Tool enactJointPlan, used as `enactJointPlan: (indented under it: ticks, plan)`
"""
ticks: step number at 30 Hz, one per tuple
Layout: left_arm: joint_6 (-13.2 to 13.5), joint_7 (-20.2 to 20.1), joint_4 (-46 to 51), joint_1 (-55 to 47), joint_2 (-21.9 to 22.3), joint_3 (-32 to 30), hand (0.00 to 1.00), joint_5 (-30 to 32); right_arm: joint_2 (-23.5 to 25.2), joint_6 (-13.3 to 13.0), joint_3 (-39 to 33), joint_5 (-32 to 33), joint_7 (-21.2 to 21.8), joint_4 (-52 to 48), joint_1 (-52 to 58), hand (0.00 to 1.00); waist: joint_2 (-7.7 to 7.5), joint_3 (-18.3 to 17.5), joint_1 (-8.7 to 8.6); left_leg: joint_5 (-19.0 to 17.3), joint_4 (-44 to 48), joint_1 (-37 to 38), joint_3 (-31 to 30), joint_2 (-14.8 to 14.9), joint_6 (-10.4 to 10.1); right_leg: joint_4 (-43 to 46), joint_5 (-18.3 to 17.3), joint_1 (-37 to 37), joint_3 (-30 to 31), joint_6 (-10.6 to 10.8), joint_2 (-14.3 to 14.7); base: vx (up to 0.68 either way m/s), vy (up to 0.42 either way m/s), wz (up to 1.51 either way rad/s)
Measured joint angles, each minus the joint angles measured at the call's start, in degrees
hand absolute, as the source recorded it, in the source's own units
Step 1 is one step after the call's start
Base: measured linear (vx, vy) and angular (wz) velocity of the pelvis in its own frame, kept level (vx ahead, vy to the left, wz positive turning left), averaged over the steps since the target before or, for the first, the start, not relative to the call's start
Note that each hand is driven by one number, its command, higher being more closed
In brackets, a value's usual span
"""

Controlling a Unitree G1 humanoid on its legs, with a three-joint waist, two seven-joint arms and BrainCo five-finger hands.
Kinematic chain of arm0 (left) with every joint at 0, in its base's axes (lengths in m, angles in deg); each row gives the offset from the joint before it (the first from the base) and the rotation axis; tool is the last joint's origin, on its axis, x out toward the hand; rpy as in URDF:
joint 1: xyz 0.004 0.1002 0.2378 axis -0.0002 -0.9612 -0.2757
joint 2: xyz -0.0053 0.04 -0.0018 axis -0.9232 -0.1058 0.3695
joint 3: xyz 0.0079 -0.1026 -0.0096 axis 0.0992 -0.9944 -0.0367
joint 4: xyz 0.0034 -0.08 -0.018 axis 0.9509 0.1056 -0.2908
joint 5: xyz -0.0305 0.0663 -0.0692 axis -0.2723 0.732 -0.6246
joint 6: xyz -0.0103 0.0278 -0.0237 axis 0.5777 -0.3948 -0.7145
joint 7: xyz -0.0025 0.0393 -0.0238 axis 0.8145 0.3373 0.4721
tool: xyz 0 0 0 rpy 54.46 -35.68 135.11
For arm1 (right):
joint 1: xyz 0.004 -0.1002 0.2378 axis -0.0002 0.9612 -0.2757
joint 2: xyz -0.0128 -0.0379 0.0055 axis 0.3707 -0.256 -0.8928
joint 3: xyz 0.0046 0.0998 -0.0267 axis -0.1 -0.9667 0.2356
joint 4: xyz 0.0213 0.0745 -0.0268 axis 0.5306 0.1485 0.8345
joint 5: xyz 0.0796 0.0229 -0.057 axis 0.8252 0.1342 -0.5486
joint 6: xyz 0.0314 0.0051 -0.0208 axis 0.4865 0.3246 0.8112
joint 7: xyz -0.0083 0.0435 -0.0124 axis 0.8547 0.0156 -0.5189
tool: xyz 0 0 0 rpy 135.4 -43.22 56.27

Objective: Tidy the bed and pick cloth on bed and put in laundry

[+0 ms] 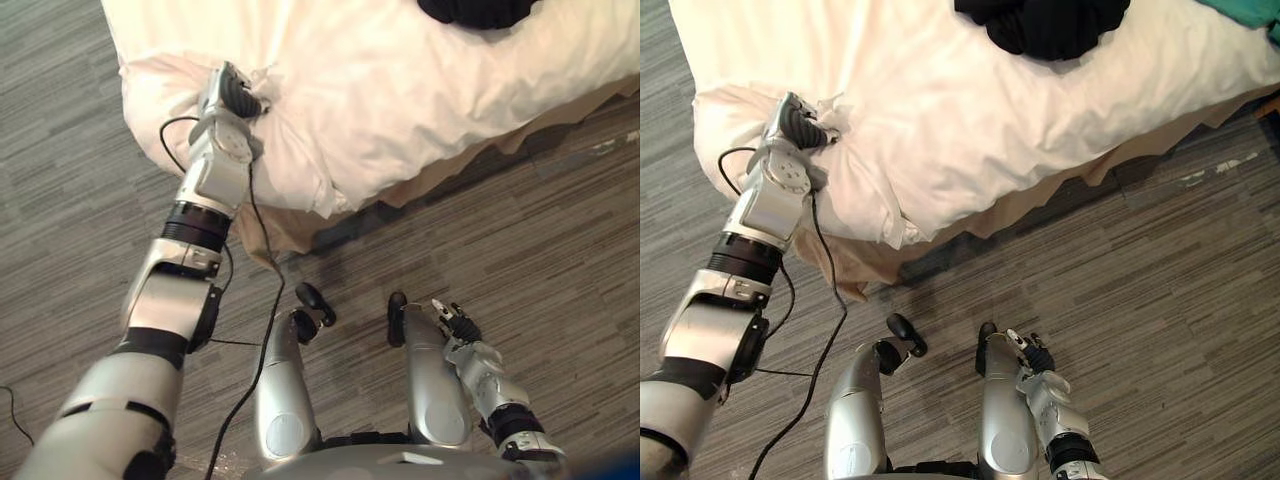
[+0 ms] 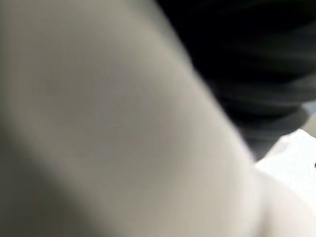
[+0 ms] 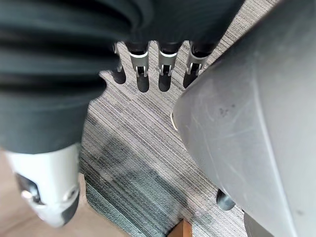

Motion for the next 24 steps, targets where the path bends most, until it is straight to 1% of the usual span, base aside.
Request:
enactJointPlan:
  ticks: [1, 2, 4, 5, 7, 8, 9, 11, 12, 14, 15, 16, 17, 18, 20, 21, 23, 24]
  plan:
    - [2.56, 1.29, -0.01, -1.14, 0.04, 0.07, 1.00, -1.28, 0.02, -0.02, 0.00, -0.06, -0.02, 0.37, 0.11, 0.00, 0.01, -0.03, 0.03, 0.19, -0.38, 0.70, -0.01, -0.12, 0.10, -0.46, 0.00, 0.93, -0.37, 0.00, -0.12, 0.01, -0.013, 0.07]
    - [3.50, 1.77, -0.01, -1.63, 0.15, 0.12, 1.00, -1.69, 0.02, -0.02, 0.00, -0.06, -0.02, 0.41, 0.29, 0.00, -0.02, -0.05, 0.05, 0.27, -0.59, 1.13, -0.01, -0.28, 0.17, -0.52, 0.00, 1.37, -0.51, 0.00, -0.25, 0.02, -0.012, 0.14]
    - [7.38, 3.30, 0.66, -4.36, 0.34, 0.55, 1.00, -2.83, 0.03, -0.02, 0.09, -0.76, 0.03, 0.47, 0.98, 0.00, -0.20, -0.21, 0.39, 0.54, -1.81, 3.15, -0.07, -1.14, 0.13, -1.25, 0.00, 3.56, -0.98, 0.01, -0.78, 0.02, -0.012, 0.13]
    - [8.12, 3.36, 1.15, -5.23, 0.34, 0.56, 1.00, -3.12, 0.00, -0.02, 0.08, -1.12, 0.02, 0.48, 1.26, 0.00, -0.19, -0.30, 0.49, 0.57, -2.08, 3.57, -0.13, -1.31, 0.11, -1.53, 0.00, 4.15, -1.19, 0.01, -0.89, 0.03, -0.014, 0.11]
    - [11.37, 4.08, 4.40, -9.75, 0.34, 0.69, 1.00, -4.91, 0.06, 0.00, 0.09, -2.43, 0.22, 0.42, 2.73, 0.00, -0.43, -1.03, 0.75, 0.87, -3.33, 5.68, -0.53, -2.26, 0.26, -2.65, -0.11, 6.97, -2.39, 0.18, -1.58, 0.05, -0.014, 0.18]
    - [11.71, 4.18, 4.79, -10.33, 0.32, 0.69, 1.00, -5.03, 0.11, 0.03, 0.08, -2.61, 0.23, 0.43, 2.88, 0.00, -0.50, -1.21, 0.84, 0.86, -3.39, 5.86, -0.55, -2.32, 0.26, -2.72, -0.11, 7.20, -2.43, 0.18, -1.61, 0.05, -0.012, 0.16]
    - [13.05, 4.55, 6.25, -12.90, 0.32, 0.71, 1.00, -5.96, 0.19, 0.05, 0.09, -3.02, 0.27, 0.47, 3.80, 0.00, -0.93, -2.54, 1.26, 0.87, -3.87, 6.37, -0.72, -2.86, 0.27, -2.94, -0.35, 7.91, -2.66, 0.47, -1.91, 0.06, -0.017, 0.18]
    - [14.79, 4.54, 8.23, -17.00, 0.33, 0.72, 1.00, -6.01, 0.24, 0.06, 0.14, -3.30, 0.55, 0.46, 5.28, 0.00, -1.17, -3.78, 1.66, 0.78, -4.03, 7.63, -1.71, -3.35, 0.25, -3.43, -0.75, 10.23, -3.95, 0.40, -2.35, 0.07, -0.025, 0.27]
    - [15.74, 4.73, 9.59, -20.14, 0.32, 0.64, 1.00, -6.46, 0.36, 0.14, 0.26, -3.31, 0.81, 0.46, 6.42, 0.00, -1.64, -4.77, 2.10, 0.41, -4.05, 8.73, -2.32, -3.75, -0.05, -3.60, -1.46, 11.92, -4.58, 0.70, -2.74, 0.08, -0.041, 0.36]
    - [17.04, 5.52, 11.47, -25.31, 0.39, 0.47, 1.00, -7.55, 0.56, 0.32, 0.56, -3.31, 1.08, 0.47, 7.99, 0.00, -2.04, -6.64, 2.48, -0.18, -4.00, 9.97, -3.54, -4.29, -0.44, -4.34, -2.45, 14.69, -6.18, 0.38, -3.23, 0.09, -0.044, 0.35]
    - [17.57, 5.67, 12.19, -28.78, 0.62, 0.29, 1.00, -8.30, 0.83, 0.54, 0.71, -3.38, 1.34, 0.45, 8.90, 0.00, -2.19, -7.88, 3.31, -0.65, -4.00, 11.12, -3.78, -4.41, -0.68, -5.08, -2.81, 16.62, -6.94, 0.41, -3.32, 0.10, -0.036, 0.20]
    - [18.56, 5.65, 12.59, -32.23, 1.16, -0.06, 0.00, -8.31, 0.89, 1.06, 1.10, -3.99, 1.81, 0.49, 9.82, 0.00, -2.32, -9.02, 4.00, -1.14, -4.00, 12.32, -4.10, -4.64, -0.93, -5.88, -3.28, 18.43, -7.26, 0.51, -3.32, 0.12, -0.042, 0.18]
    - [19.03, 5.66, 12.75, -34.03, 1.55, -0.20, 0.00, -8.32, 0.90, 1.45, 1.15, -4.56, 1.95, 0.57, 10.26, 0.00, -2.25, -9.59, 4.15, -1.34, -4.00, 12.85, -4.52, -4.82, -1.02, -6.50, -3.45, 19.53, -7.80, 0.55, -3.37, 0.11, -0.031, 0.25]
    - [19.82, 5.67, 12.92, -37.66, 2.79, -0.64, 0.00, -8.66, 0.95, 2.28, 1.15, -5.71, 2.09, 0.69, 11.26, 0.00, -2.05, -10.92, 4.57, -1.89, -4.01, 13.78, -5.29, -5.08, -1.09, -7.92, -3.71, 21.76, -8.88, 0.49, -3.39, 0.11, -0.014, 0.25]
    - [20.73, 5.72, 13.02, -43.10, 4.93, -1.84, 0.00, -10.26, 0.97, 3.10, 1.10, -6.76, 2.22, 2.41, 12.31, 0.00, -2.17, -12.97, 5.16, -2.27, -4.57, 15.43, -6.27, -5.79, -1.48, -10.23, -3.95, 24.78, -9.97, 0.55, -3.40, 0.14, -0.001, 0.29]
    - [20.86, 5.75, 13.00, -45.92, 5.88, -1.94, 0.00, -10.53, 0.96, 3.70, 1.02, -7.52, 2.35, 3.80, 12.97, 0.00, -2.38, -14.12, 5.20, -2.13, -5.40, 16.35, -7.09, -6.62, -1.56, -11.83, -3.94, 26.71, -10.67, 0.56, -3.43, 0.13, -0.009, 0.35]
    - [21.21, 5.73, 12.31, -49.19, 6.42, -2.12, 0.00, -10.54, 0.60, 4.36, 0.59, -8.00, 2.44, 6.39, 12.89, 0.00, -2.56, -15.50, 5.23, -1.60, -6.28, 17.21, -8.53, -7.66, -1.33, -13.82, -3.86, 28.89, -11.95, 0.67, -3.38, 0.10, -0.016, 0.36]
    - [21.19, 5.73, 11.78, -50.89, 6.84, -2.47, 0.00, -11.36, 0.54, 4.65, 0.11, -8.98, 2.58, 7.91, 12.60, 0.00, -2.59, -16.29, 5.22, -1.30, -7.04, 17.58, -9.19, -8.23, -1.36, -15.26, -3.53, 29.75, -12.69, 1.18, -3.35, 0.12, -0.018, 0.40]
